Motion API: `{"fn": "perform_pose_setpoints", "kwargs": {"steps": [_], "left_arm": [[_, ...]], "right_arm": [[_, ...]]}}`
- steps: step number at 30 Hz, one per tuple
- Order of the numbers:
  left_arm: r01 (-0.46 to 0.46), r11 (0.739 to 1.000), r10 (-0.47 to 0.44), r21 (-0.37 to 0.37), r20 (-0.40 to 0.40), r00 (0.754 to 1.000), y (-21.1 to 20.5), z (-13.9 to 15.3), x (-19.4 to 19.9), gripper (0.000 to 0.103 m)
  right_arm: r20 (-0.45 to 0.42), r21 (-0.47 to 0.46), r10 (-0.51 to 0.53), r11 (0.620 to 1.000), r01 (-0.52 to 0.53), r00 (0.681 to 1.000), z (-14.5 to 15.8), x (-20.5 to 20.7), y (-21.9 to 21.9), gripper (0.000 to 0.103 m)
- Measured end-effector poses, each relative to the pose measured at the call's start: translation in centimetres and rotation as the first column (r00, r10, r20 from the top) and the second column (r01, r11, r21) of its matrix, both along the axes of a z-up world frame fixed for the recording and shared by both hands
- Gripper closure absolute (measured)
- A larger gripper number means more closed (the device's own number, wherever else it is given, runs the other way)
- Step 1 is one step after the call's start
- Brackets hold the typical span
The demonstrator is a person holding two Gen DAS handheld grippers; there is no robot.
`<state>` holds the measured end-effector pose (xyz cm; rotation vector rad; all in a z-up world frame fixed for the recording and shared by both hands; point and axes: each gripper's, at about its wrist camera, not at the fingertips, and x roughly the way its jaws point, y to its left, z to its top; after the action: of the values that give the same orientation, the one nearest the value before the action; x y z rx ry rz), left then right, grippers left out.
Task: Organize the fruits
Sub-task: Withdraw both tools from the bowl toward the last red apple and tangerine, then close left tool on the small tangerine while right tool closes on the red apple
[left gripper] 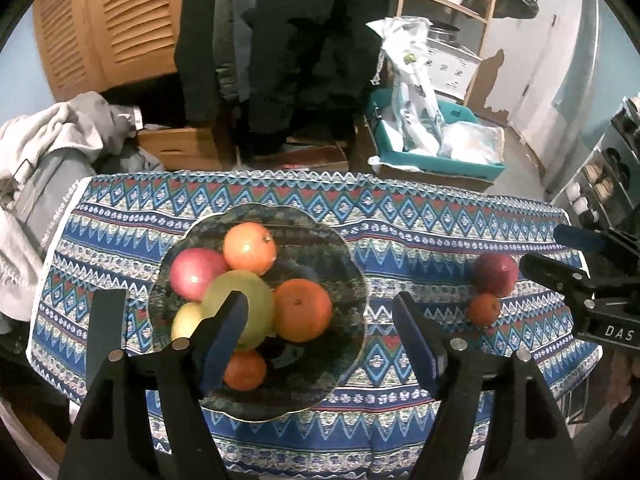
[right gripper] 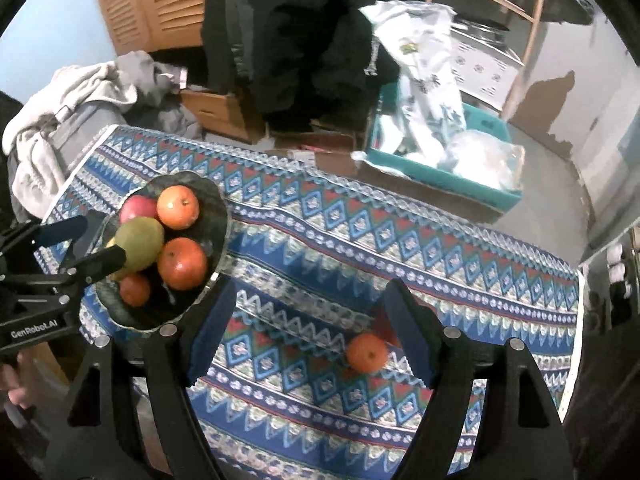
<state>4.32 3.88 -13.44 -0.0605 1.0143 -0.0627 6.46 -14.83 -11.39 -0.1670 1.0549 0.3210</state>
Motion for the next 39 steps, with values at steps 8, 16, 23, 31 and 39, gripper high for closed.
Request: {"fn": "perform_pose_setpoints", "kwargs": {"steps": [8,16,23,31,39], "left_arm": [[0.049,0.998,-0.049,0.043,-0.004,0.999,-3.1,-0.4,0.5,0.023],[0.085,0.994,-0.083,0.070,-0.029,0.996,-5.7,-1.3,1.7,0.023],[0.107,0.991,-0.103,0.076,-0.061,0.993,-7.5,-2.9,3.2,0.023],[0.128,0.987,-0.119,0.094,-0.101,0.988,-8.8,-5.2,4.7,0.023],[0.143,0.984,-0.129,0.102,-0.140,0.982,-10.0,-7.6,6.2,0.023]], "right_arm": [[-0.026,0.001,-0.067,0.998,0.067,0.997,-0.8,-0.3,-4.0,0.023],[-0.053,-0.003,-0.132,0.991,0.132,0.990,-2.0,-0.1,-7.7,0.020],[-0.116,-0.008,-0.182,0.983,0.182,0.976,-4.7,0.9,-10.2,0.019],[-0.204,-0.002,-0.199,0.979,0.203,0.958,-8.4,2.2,-11.2,0.019],[-0.263,0.036,-0.204,0.975,0.221,0.943,-11.4,3.9,-11.5,0.019]]}}
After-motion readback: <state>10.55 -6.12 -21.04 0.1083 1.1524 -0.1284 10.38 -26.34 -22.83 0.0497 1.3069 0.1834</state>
